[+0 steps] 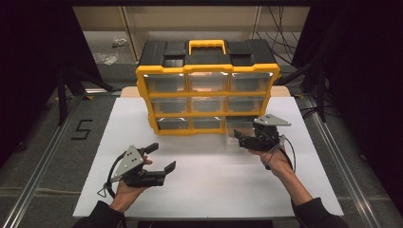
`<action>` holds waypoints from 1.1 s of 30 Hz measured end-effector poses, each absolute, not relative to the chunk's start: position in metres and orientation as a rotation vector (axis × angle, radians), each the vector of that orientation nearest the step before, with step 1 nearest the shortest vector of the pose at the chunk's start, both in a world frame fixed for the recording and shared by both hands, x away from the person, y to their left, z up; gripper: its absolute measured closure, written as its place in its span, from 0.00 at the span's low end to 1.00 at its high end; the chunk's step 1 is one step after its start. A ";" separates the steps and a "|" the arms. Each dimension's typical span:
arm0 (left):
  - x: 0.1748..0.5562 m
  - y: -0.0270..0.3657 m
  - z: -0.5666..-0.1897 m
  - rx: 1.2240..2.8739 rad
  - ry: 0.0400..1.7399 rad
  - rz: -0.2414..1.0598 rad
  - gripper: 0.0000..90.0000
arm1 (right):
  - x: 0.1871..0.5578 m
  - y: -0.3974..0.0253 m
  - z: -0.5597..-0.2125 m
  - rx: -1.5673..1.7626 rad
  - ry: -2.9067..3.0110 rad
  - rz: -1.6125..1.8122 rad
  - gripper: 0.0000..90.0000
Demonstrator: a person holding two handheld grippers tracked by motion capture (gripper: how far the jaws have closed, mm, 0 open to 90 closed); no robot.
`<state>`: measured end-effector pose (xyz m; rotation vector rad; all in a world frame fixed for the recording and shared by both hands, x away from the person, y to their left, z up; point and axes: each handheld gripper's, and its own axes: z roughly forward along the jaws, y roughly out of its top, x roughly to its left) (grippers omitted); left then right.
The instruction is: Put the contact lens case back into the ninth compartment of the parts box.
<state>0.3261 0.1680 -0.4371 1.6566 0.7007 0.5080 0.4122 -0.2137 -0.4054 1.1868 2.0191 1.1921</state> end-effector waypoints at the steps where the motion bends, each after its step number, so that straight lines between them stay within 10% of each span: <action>1: 0.326 0.168 -0.437 1.656 0.700 0.508 0.14 | 0.411 -0.213 -0.405 1.180 2.022 1.193 0.22; 33: 0.326 0.168 -0.437 1.655 0.700 0.508 0.14 | 0.386 -0.206 -0.406 1.116 2.076 1.272 0.18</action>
